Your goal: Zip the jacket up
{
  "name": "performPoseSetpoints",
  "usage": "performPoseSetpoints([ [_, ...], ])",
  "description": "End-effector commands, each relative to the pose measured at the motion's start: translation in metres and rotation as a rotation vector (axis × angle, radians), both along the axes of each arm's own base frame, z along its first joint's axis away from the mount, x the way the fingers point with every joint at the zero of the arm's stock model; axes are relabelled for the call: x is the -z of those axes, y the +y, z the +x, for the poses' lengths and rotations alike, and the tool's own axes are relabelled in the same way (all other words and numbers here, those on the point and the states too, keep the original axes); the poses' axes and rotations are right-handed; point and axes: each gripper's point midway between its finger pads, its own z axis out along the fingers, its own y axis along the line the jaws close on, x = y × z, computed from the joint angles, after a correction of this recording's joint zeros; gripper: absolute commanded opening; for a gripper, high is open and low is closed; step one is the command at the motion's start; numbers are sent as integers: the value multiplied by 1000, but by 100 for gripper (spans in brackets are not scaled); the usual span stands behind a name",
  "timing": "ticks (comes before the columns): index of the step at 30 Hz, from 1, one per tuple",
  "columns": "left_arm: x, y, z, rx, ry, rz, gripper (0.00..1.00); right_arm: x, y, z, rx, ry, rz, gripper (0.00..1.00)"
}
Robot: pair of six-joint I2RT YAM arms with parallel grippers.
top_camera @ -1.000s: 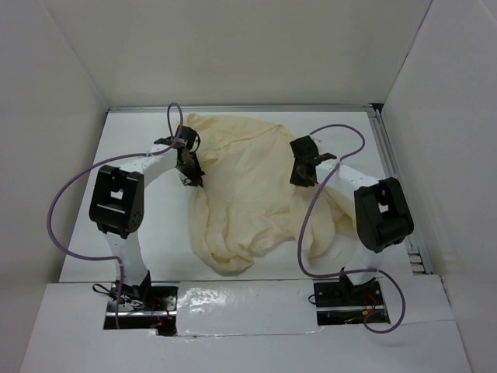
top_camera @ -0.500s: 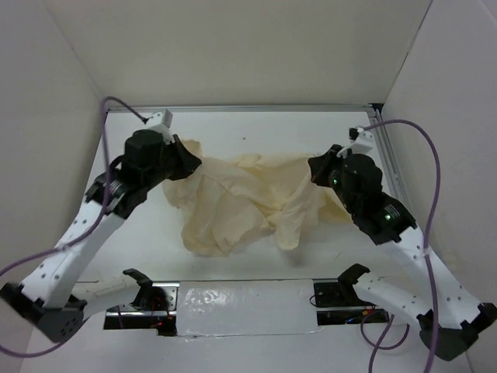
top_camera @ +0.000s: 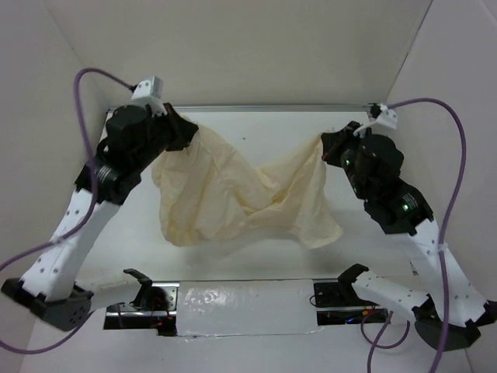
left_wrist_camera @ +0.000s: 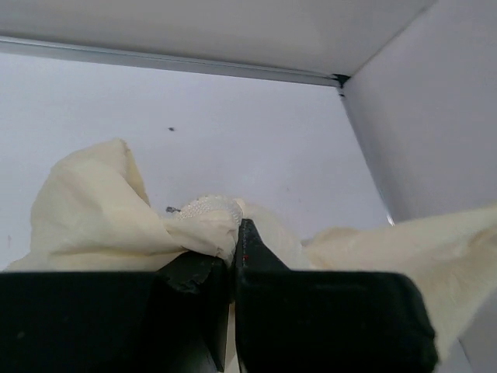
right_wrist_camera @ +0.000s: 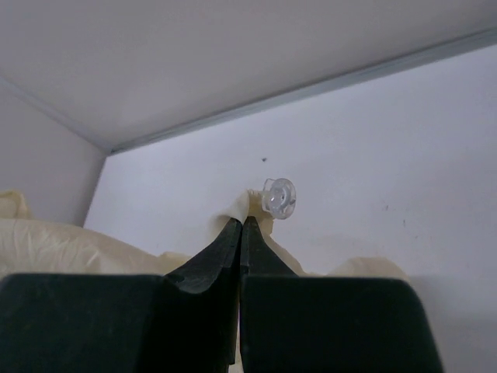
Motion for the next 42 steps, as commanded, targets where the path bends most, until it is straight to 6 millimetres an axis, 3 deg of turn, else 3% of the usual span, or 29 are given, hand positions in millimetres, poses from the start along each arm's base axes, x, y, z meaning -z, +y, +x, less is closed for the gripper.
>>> performPoseSetpoints([
  [1, 40, 5, 64, -67, 131, 28, 14, 42, 8, 47, 15, 167, -75, 0],
  [2, 66, 0, 96, -87, 218, 44, 12, 56, 11, 58, 6, 211, -81, 0],
  [3, 92, 4, 109, -119, 315, 58, 12, 68, 14, 70, -2, 252, -89, 0],
  [4, 105, 11, 126, -145, 354, 67, 12, 94, 16, 97, -10, 330, -103, 0],
  [5, 133, 6, 159, -157, 413, 87, 13, 108, 17, 110, -10, 371, -113, 0],
  [6, 152, 14, 175, -181, 462, 113, 17, 108, 18, 125, -9, 389, -115, 0],
  [7, 161, 16, 190, -190, 481, 125, 19, 142, 17, 149, 9, 469, -141, 0],
  [8, 175, 14, 224, -199, 490, 132, 33, 155, 12, 161, 44, 504, -157, 0],
  [9, 192, 24, 230, -213, 549, 155, 38, 150, 11, 172, 58, 516, -157, 0],
  [10, 194, 27, 239, -212, 560, 151, 51, 179, 4, 188, 88, 582, -166, 7],
  [11, 199, 27, 254, -205, 556, 146, 73, 185, 1, 191, 107, 603, -167, 17],
  [12, 202, 37, 256, -217, 573, 133, 94, 187, 0, 194, 104, 619, -162, 29],
  [13, 206, 42, 248, -212, 599, 126, 99, 194, -3, 195, 102, 635, -148, 65],
  [15, 209, 51, 236, -196, 605, 100, 99, 206, -8, 190, 89, 647, -122, 87],
  [16, 208, 49, 219, -166, 591, 81, 99, 207, -11, 187, 92, 641, -113, 98],
  [17, 212, 50, 208, -156, 599, 78, 99, 199, -18, 183, 104, 615, -104, 98],
  [18, 212, 51, 198, -159, 600, 72, 99, 213, -22, 177, 105, 637, -104, 100],
  [20, 225, 52, 162, -173, 662, 67, 99, 217, -32, 170, 119, 652, -89, 100],
  [21, 229, 46, 148, -164, 687, 68, 99, 235, -33, 160, 108, 697, -87, 100],
  [27, 295, 13, 38, -129, 962, 94, 99, 288, -35, 131, 77, 785, -66, 100],
  [31, 322, -5, 12, -52, 1017, 77, 99, 306, -22, 134, 5, 811, -48, 98],
  [34, 340, -11, 22, -25, 1029, 63, 99, 313, -3, 132, -101, 814, -36, 72],
  [35, 346, -9, 27, -35, 1031, 70, 96, 313, 5, 128, -145, 809, -26, 31],
  [36, 357, -9, 41, -47, 1034, 79, 87, 311, 8, 125, -156, 801, -20, 15],
  [37, 364, -7, 47, -59, 1052, 85, 69, 300, 14, 121, -178, 773, -19, 3],
  [39, 366, -2, 74, -77, 1060, 87, 50, 299, 22, 104, -217, 776, -27, 0],
  [40, 367, 3, 85, -112, 1051, 98, 15, 280, 34, 95, -252, 728, -35, 0],
  [41, 365, 13, 99, -141, 1033, 95, 2, 286, 38, 80, -275, 742, -40, 0],
  [42, 359, 24, 126, -166, 980, 92, 0, 281, 54, 59, -325, 738, -31, 0],
])
